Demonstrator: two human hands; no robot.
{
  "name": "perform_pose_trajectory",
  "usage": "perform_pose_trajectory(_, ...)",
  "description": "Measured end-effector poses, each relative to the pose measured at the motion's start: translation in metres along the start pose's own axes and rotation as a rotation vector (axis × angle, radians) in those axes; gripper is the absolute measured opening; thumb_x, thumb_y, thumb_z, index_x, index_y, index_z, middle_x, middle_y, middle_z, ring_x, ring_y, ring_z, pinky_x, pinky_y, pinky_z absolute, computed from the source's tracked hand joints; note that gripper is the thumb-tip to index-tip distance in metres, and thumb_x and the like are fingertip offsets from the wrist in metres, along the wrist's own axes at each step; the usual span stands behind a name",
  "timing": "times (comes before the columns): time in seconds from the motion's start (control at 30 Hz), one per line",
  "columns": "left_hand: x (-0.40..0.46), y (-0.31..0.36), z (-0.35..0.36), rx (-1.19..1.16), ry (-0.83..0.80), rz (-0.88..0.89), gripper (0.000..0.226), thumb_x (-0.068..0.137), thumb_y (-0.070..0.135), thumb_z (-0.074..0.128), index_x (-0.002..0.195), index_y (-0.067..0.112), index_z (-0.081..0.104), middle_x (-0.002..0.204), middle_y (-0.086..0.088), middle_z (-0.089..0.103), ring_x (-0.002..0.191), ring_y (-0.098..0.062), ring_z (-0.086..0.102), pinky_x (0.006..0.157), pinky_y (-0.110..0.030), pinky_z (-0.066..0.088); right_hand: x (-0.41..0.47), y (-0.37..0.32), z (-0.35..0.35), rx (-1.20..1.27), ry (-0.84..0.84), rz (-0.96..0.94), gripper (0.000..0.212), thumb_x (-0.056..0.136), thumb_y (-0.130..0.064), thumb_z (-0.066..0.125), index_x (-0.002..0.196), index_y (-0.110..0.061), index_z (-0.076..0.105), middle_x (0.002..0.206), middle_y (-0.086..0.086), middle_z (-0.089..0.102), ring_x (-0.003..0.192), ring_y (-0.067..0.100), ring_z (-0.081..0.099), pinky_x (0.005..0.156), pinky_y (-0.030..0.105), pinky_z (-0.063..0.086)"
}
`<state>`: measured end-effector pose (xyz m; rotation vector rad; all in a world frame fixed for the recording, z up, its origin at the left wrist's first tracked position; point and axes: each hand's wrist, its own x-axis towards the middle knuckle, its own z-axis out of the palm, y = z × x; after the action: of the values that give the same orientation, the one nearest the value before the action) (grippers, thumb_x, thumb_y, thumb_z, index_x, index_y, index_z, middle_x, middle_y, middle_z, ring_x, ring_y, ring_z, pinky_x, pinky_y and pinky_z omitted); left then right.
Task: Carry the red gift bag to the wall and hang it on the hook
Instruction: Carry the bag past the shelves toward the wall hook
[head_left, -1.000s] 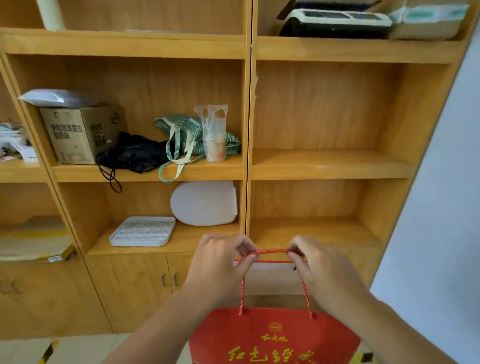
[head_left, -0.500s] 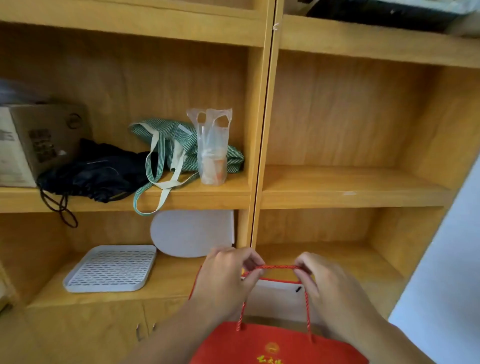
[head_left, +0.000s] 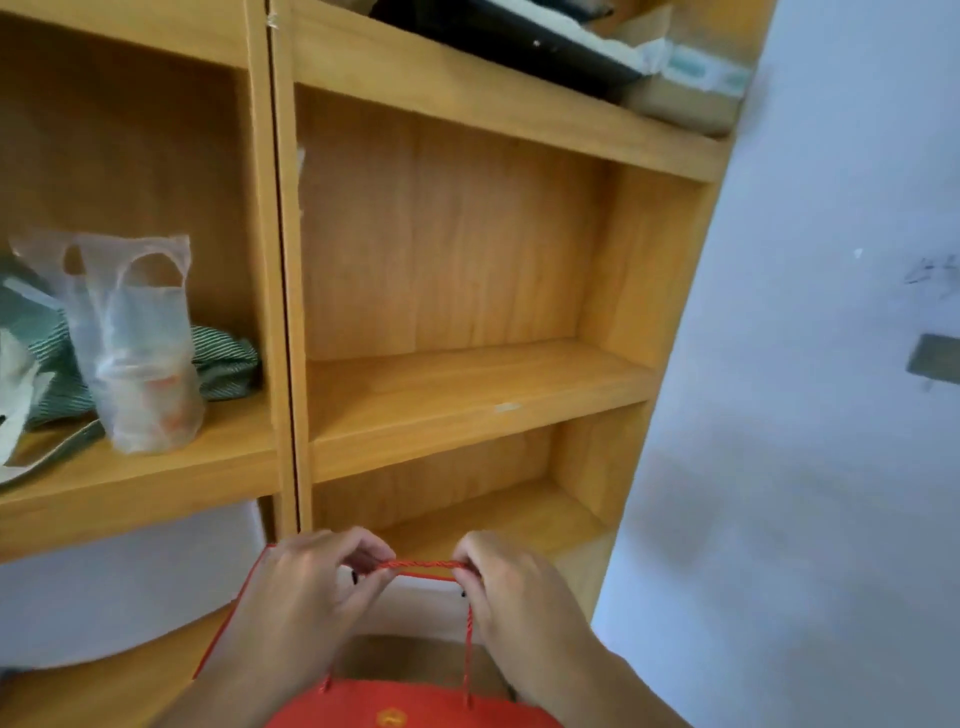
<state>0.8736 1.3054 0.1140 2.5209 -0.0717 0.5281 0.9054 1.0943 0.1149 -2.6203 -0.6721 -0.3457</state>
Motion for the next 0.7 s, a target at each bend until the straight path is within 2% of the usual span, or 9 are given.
perform_pose_trajectory(0.07, 0.015, 0.010, 0.016, -0.033, -0.040, 0.028, 0.019, 0.078, 0.033, 0.086, 0.077, 0.043, 0.069, 0.079, 0.029, 0.071, 0.083, 0.007, 0.066, 0.075, -0.029, 0.056, 0.001, 0.017, -0.006, -0.037, -0.020, 0.056, 0.014, 0.104, -0.036, 0.044, 0.105, -0.027, 0.055, 0.106, -0.002, 0.066, 0.100, 0.025, 0.060, 0.084, 0.042, 0.050)
perform_pose_trajectory(0.13, 0.030, 0.019, 0.035, -0.033, -0.072, 0.068, 0.015, 0.076, 0.041, 0.083, 0.076, 0.044, 0.068, 0.086, 0.033, 0.070, 0.083, 0.008, 0.066, 0.079, -0.033, 0.055, -0.002, 0.033, -0.016, -0.101, -0.043, 0.093, 0.019, 0.106, -0.034, 0.042, 0.110, -0.022, 0.056, 0.112, 0.003, 0.066, 0.104, 0.028, 0.060, 0.086, 0.042, 0.048)
perform_pose_trajectory(0.17, 0.039, 0.024, 0.046, -0.031, -0.088, 0.098, 0.011, 0.075, 0.047, 0.079, 0.077, 0.045, 0.068, 0.084, 0.032, 0.071, 0.081, 0.007, 0.067, 0.080, -0.035, 0.055, -0.003, 0.041, -0.022, -0.129, -0.043, 0.102, 0.020, 0.107, -0.032, 0.041, 0.111, -0.019, 0.057, 0.114, 0.005, 0.066, 0.105, 0.030, 0.060, 0.086, 0.041, 0.047)
perform_pose_trajectory(0.23, 0.056, 0.036, 0.065, -0.061, -0.139, 0.119, 0.014, 0.076, 0.045, 0.081, 0.081, 0.046, 0.068, 0.082, 0.029, 0.072, 0.082, 0.002, 0.068, 0.082, -0.036, 0.055, -0.008, 0.057, -0.037, -0.148, -0.030, 0.161, 0.021, 0.107, -0.027, 0.041, 0.114, -0.016, 0.057, 0.117, 0.008, 0.067, 0.109, 0.032, 0.059, 0.080, 0.038, 0.039)
perform_pose_trajectory(0.33, 0.080, 0.062, 0.089, -0.160, -0.256, 0.172, 0.020, 0.079, 0.035, 0.085, 0.083, 0.046, 0.068, 0.086, 0.032, 0.073, 0.087, 0.006, 0.069, 0.082, -0.026, 0.054, -0.018, 0.080, -0.056, -0.188, -0.002, 0.269, 0.023, 0.106, -0.022, 0.041, 0.118, -0.015, 0.058, 0.120, 0.008, 0.065, 0.110, 0.031, 0.058, 0.075, 0.032, 0.026)
perform_pose_trajectory(0.4, 0.095, 0.079, 0.106, -0.252, -0.314, 0.245, 0.017, 0.080, 0.032, 0.085, 0.081, 0.040, 0.070, 0.085, 0.029, 0.075, 0.085, 0.008, 0.071, 0.081, -0.025, 0.054, -0.024, 0.094, -0.066, -0.215, 0.023, 0.327, 0.022, 0.105, -0.020, 0.041, 0.118, -0.015, 0.059, 0.119, 0.006, 0.065, 0.108, 0.030, 0.060, 0.075, 0.031, 0.028)
perform_pose_trajectory(0.53, 0.119, 0.113, 0.144, -0.361, -0.403, 0.354, 0.021, 0.080, 0.024, 0.086, 0.070, 0.034, 0.071, 0.076, 0.027, 0.075, 0.079, 0.002, 0.072, 0.069, -0.019, 0.052, -0.040, 0.110, -0.084, -0.259, 0.081, 0.493, 0.020, 0.107, -0.026, 0.042, 0.113, -0.018, 0.059, 0.114, 0.001, 0.067, 0.100, 0.025, 0.061, 0.084, 0.035, 0.045)
perform_pose_trajectory(0.6, 0.126, 0.129, 0.159, -0.415, -0.456, 0.426, 0.023, 0.080, 0.023, 0.086, 0.069, 0.036, 0.070, 0.077, 0.032, 0.073, 0.081, 0.005, 0.070, 0.065, -0.009, 0.048, -0.050, 0.112, -0.090, -0.287, 0.129, 0.558, 0.020, 0.107, -0.027, 0.041, 0.112, -0.019, 0.059, 0.113, -0.001, 0.066, 0.098, 0.023, 0.060, 0.085, 0.033, 0.044)
perform_pose_trajectory(0.7, 0.136, 0.147, 0.177, -0.485, -0.492, 0.527, 0.019, 0.082, 0.023, 0.084, 0.073, 0.035, 0.072, 0.081, 0.031, 0.074, 0.084, 0.005, 0.070, 0.068, -0.009, 0.052, -0.060, 0.117, -0.095, -0.311, 0.202, 0.631, 0.016, 0.106, -0.029, 0.043, 0.107, -0.022, 0.058, 0.108, -0.005, 0.065, 0.091, 0.019, 0.058, 0.072, 0.025, 0.036)
